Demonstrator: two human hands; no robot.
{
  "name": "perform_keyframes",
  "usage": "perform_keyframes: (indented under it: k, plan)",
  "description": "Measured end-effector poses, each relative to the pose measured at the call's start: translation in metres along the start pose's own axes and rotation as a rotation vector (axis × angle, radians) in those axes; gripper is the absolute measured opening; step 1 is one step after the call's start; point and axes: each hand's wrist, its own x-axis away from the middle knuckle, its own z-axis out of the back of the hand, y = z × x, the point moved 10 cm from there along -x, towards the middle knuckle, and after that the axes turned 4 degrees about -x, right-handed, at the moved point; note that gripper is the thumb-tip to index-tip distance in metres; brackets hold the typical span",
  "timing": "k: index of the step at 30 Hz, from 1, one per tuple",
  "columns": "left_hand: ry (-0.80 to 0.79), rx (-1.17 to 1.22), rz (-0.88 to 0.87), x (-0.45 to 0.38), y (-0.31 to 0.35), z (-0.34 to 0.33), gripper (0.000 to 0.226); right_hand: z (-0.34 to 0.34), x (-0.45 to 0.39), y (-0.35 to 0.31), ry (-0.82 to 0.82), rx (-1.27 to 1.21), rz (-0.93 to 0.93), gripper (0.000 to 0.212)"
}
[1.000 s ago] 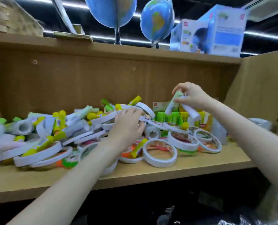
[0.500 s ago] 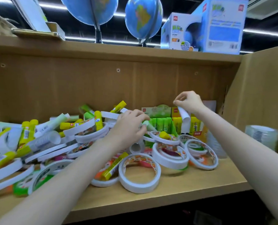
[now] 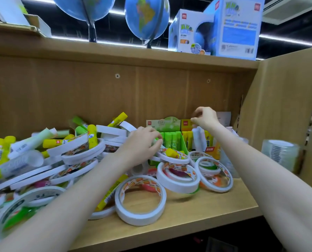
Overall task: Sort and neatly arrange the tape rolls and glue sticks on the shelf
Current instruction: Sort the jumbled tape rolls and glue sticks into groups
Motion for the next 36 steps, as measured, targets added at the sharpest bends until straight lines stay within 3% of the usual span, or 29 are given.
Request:
perform_keyframes:
  k: [5,9,13,16,20,23,25,27,32,36]
  plan:
    - [0.018,0.006,-0.025,0.001,0.001,-0.001,0.030,-0.031,0.002,0.002,-0.167,0.293,0.072,0.020]
    - [0.087,-0.006,0.004,0.007,-0.013,0.008,0.028,-0.029,0.011,-0.012,-0.158,0.371,0.157,0.018]
    - [0.298,0.028,0.026,0.035,-0.029,0.049,0.048,-0.022,0.025,-0.065,-0.137,0.282,0.319,0.018]
    - [0.387,-0.023,0.121,0.068,-0.055,0.081,0.051,-0.038,0.053,-0.130,-0.195,0.207,0.507,0.017]
    - [0.348,-0.106,0.293,0.110,-0.110,0.102,0.062,-0.082,0.094,-0.210,-0.387,0.112,0.699,0.032]
    - [0.214,-0.118,0.265,0.126,-0.132,0.092,0.068,-0.128,0.108,-0.225,-0.673,0.109,0.620,0.046]
    - [0.146,-0.081,0.239,0.127,-0.134,0.085,0.065,-0.142,0.103,-0.221,-0.710,0.121,0.512,0.040]
    - [0.127,-0.052,0.277,0.123,-0.135,0.085,0.060,-0.141,0.092,-0.218,-0.603,0.082,0.459,0.030]
    - [0.075,-0.004,0.436,0.101,-0.138,0.080,0.046,-0.078,0.071,-0.210,-0.030,-0.126,0.435,0.015]
    - [0.063,0.005,0.536,0.087,-0.148,0.072,0.046,-0.038,0.067,-0.209,0.045,-0.111,0.451,0.013]
